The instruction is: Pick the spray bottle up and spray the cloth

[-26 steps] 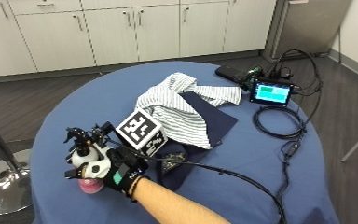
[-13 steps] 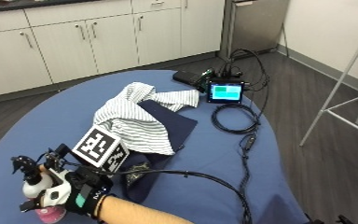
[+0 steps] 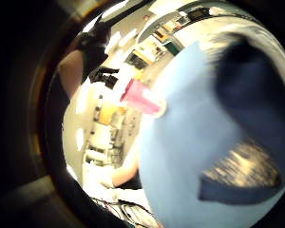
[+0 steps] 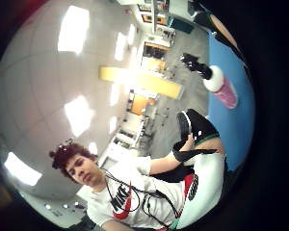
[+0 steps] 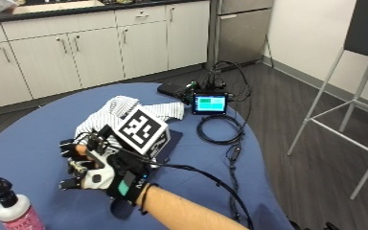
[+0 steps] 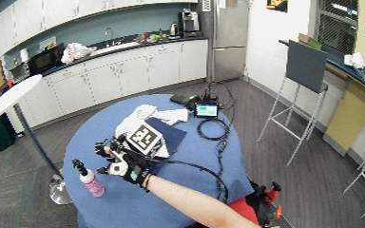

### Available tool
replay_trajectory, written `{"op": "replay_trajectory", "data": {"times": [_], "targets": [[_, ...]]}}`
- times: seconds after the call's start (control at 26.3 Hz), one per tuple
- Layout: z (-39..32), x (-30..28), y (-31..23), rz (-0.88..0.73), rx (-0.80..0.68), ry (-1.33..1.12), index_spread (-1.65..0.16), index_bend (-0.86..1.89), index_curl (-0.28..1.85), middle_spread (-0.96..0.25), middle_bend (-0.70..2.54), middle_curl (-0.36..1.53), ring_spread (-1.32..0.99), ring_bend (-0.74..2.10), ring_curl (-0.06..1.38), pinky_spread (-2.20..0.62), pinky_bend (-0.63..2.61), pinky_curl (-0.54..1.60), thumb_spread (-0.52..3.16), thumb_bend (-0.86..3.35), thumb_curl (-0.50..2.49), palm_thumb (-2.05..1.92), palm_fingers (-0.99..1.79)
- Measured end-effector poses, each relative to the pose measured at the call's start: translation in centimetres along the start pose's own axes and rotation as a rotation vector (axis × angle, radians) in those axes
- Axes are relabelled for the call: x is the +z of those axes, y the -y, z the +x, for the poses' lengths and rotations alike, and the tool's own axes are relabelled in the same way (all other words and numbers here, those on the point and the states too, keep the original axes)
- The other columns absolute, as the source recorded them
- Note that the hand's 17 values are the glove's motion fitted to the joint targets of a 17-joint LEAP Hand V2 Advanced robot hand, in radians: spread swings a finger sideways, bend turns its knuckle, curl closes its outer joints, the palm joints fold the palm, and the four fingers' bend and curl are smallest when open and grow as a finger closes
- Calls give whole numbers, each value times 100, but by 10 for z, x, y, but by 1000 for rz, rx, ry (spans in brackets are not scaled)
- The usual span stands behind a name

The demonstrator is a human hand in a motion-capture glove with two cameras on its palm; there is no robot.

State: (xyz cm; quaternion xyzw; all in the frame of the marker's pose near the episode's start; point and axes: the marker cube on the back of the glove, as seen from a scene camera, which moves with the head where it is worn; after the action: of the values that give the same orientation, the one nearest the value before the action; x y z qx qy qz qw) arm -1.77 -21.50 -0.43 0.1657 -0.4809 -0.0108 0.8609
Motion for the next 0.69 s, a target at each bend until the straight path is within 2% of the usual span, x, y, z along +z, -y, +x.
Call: {"op": "replay_trajectory", "data": {"times": [0.19, 0.38, 0.69], "targets": [[40, -54, -39, 61, 88, -253, -33, 14, 25, -6, 23, 41, -3, 32, 36, 9, 27, 34, 92, -3, 50, 96, 57], [79, -101, -102, 110, 148, -516, -33, 16, 26, -6, 25, 41, -2, 31, 35, 10, 24, 34, 93, -3, 48, 95, 61], [72, -114, -195, 105, 242, -763, -32, 18, 29, -7, 24, 40, -2, 28, 35, 12, 19, 33, 95, -3, 46, 91, 66]]}}
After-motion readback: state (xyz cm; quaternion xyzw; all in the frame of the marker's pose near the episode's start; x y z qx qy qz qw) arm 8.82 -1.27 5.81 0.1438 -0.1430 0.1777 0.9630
